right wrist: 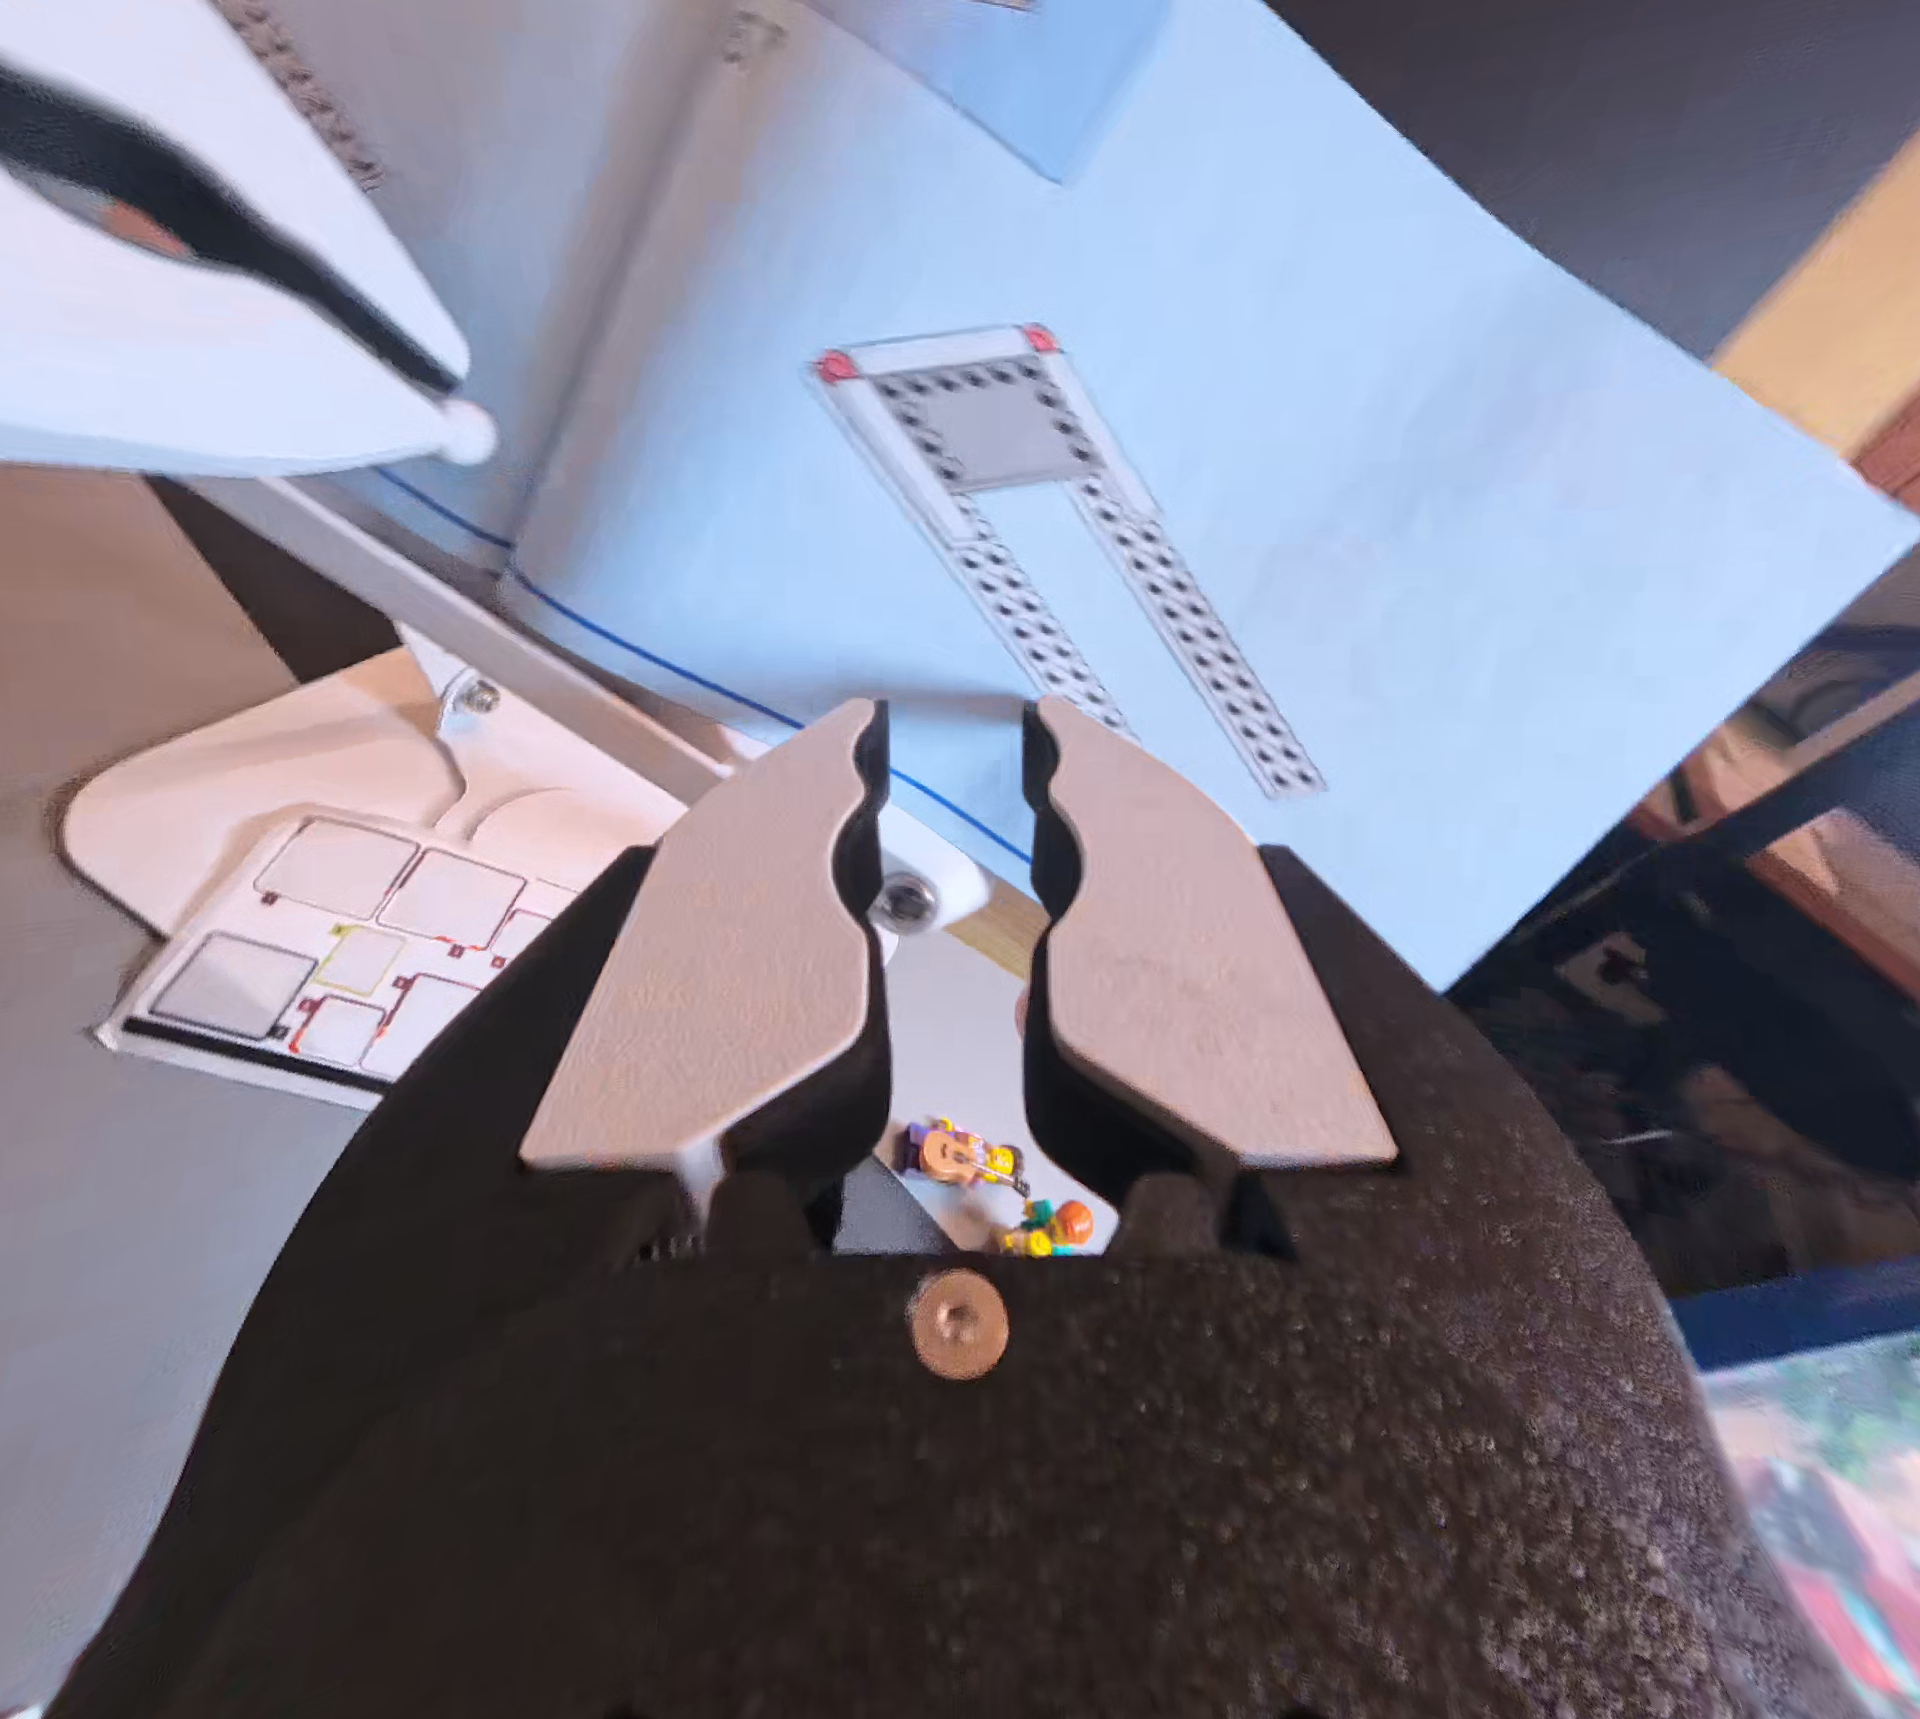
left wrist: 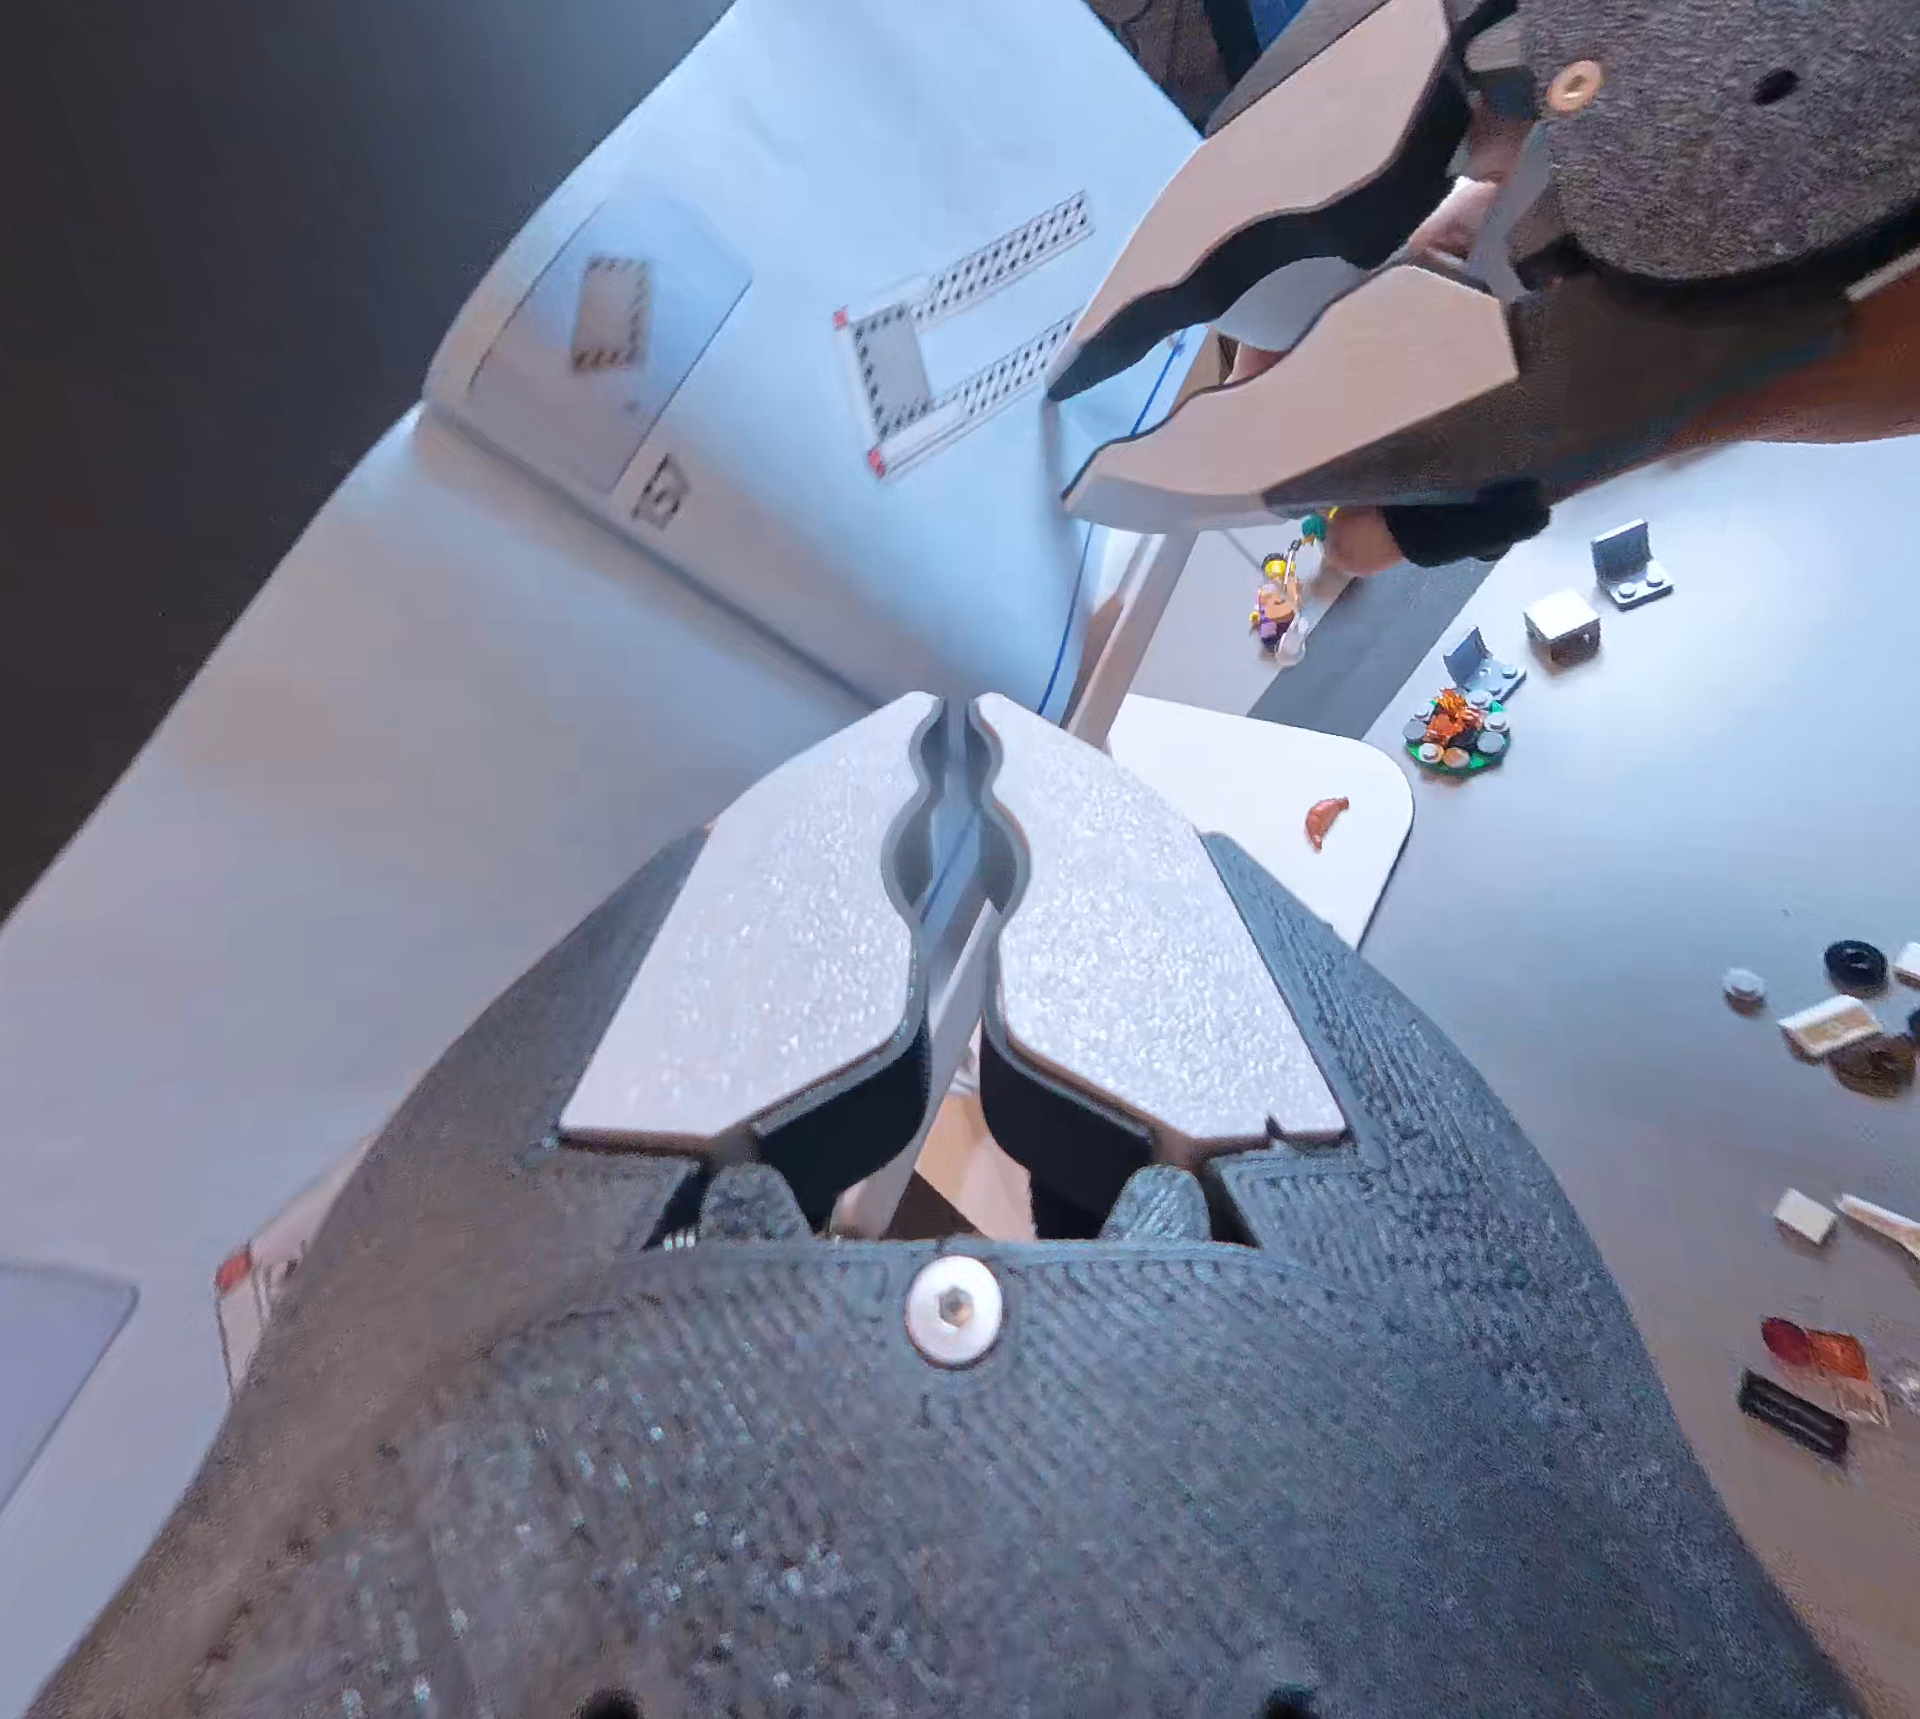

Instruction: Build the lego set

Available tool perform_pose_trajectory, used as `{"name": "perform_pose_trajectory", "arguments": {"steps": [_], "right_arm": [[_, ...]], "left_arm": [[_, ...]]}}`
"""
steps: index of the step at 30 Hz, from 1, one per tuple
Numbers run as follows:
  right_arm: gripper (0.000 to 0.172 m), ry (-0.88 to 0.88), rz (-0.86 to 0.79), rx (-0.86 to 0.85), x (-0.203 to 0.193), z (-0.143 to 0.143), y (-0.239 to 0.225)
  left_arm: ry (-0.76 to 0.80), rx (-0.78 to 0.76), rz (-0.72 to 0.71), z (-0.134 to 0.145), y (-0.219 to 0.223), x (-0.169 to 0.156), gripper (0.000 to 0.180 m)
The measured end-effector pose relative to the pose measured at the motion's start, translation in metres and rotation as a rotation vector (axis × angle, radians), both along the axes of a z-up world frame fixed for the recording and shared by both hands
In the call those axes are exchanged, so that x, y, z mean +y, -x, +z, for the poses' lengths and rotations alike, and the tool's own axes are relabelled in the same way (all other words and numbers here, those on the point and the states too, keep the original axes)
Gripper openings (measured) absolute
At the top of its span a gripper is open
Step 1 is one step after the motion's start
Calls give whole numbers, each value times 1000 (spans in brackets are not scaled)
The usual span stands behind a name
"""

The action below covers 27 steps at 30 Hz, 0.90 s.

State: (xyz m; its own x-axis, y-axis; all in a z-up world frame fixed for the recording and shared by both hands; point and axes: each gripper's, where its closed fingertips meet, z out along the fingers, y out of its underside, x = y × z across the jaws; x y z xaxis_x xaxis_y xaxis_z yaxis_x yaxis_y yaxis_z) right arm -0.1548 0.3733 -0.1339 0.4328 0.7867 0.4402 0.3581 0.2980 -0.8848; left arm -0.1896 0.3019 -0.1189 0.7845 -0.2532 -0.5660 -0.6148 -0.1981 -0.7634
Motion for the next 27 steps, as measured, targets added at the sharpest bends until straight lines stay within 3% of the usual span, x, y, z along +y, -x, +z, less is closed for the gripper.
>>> {"name": "perform_pose_trajectory", "arguments": {"steps": [7,13,14,15,16,18,21,24,27], "right_arm": [[28,152,-1,167,7,-12,-31],[38,182,19,31,-3,-84,-19],[33,163,11,14,-4,-89,-13],[10,114,-25,-5,-2,-90,-12],[2,48,-103,-37,5,-87,-18],[0,-88,-236,-96,17,-78,-38],[2,-436,-375,-239,21,-49,-64],[4,-709,-399,-358,18,-21,-68],[7,-859,-354,-454,14,-1,-62]], "left_arm": [[60,281,117,-9,-6,37,0],[111,317,180,-11,-2,44,0],[116,325,191,-12,-1,44,0],[120,343,199,-12,0,45,0],[123,366,202,-12,1,45,0],[132,398,199,-12,2,45,0],[155,376,190,-13,1,44,0],[160,345,185,-12,2,42,0],[162,314,164,-12,3,39,0]]}}
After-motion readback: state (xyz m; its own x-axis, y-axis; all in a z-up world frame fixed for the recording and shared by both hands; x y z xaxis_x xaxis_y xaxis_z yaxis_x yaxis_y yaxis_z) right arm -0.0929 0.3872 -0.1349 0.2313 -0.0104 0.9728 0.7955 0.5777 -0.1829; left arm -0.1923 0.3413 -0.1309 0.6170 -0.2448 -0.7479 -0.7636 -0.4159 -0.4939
